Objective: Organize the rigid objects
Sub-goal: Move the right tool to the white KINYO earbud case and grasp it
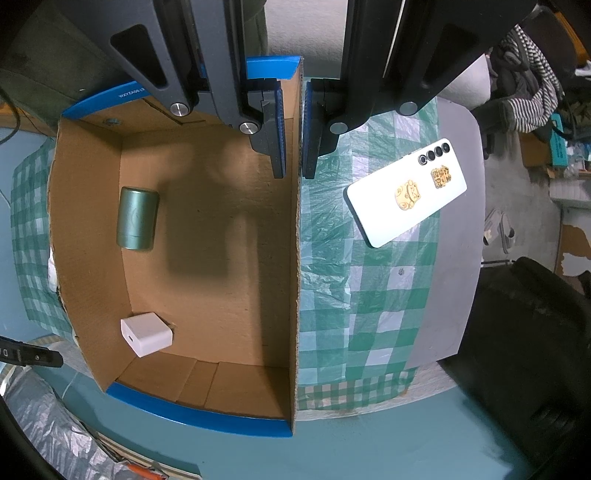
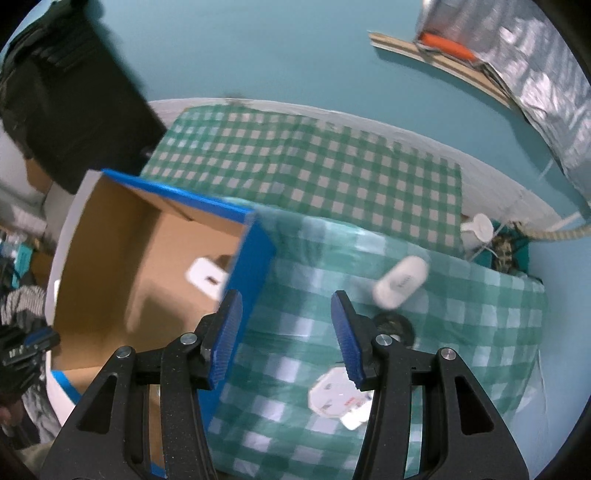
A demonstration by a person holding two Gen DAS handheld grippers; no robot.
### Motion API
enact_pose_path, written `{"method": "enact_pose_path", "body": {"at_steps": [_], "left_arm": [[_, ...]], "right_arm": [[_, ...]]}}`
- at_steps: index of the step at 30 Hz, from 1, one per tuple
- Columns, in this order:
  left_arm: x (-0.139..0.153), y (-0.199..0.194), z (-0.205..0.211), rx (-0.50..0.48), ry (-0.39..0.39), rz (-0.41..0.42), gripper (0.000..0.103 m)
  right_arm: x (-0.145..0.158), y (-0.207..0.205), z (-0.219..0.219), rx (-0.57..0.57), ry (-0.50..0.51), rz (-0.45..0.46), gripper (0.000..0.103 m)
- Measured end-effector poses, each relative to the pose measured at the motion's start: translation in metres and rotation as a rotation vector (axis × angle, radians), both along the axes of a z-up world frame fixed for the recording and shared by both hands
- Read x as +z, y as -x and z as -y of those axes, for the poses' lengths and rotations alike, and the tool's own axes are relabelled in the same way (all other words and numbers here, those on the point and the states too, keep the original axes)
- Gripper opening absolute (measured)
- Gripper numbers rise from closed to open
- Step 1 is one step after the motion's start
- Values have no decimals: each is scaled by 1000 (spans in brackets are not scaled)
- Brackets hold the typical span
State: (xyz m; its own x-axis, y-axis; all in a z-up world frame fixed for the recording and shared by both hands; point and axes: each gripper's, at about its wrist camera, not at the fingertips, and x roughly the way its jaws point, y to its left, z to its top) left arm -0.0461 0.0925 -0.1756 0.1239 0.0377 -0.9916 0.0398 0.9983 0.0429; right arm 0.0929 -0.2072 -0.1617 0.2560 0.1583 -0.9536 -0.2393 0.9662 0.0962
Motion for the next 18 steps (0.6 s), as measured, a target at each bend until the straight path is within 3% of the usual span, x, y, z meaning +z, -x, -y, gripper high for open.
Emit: {"method": "enact_pose_path", "body": {"at_steps": [18], "left_arm": [[0, -1, 3, 41, -23, -8, 8]], "right_arm": [[-63, -49, 87, -247, -13, -140, 50]]}}
